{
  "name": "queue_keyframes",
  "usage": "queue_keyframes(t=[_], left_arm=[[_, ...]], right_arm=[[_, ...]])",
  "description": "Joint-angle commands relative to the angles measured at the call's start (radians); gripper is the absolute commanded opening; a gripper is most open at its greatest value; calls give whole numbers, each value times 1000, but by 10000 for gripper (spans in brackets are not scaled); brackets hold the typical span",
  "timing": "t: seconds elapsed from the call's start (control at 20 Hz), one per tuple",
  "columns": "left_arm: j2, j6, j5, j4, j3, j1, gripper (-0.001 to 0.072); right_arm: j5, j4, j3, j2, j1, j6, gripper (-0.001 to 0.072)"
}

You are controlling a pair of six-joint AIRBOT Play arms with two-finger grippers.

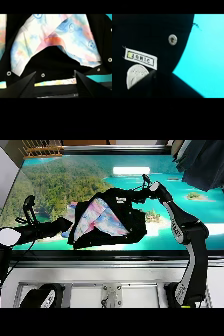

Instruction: Fold the clothes and pants, and hang the long-sleeved shirts on hangers.

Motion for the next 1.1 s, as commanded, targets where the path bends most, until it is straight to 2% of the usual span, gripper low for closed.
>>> queue_keyframes(t=[0.0, 0.1, 0.2, 0.4, 0.6, 0.8, 1.05], left_arm=[[1, 1, 0, 2, 0, 0, 507], [1, 1, 0, 2, 0, 0, 507], [1, 1, 3, 3, 0, 0, 507], [1, 1, 26, 3, 0, 0, 507], [1, 2, 88, 8, 0, 0, 507], [1, 2, 112, 10, 0, 25, 507], [2, 2, 93, 7, 0, 134, 507]], right_arm=[[-40, 5, 3, 3, 10, -6, 16], [-38, 4, 6, 37, 10, -14, 15], [-13, 4, 6, 117, 17, -74, 15], [202, 4, 6, 319, 87, -158, 15], [359, 5, 6, 436, 252, -163, 15], [371, 1, 6, 426, 456, -163, 16], [369, 1, 6, 349, 637, -163, 28]])
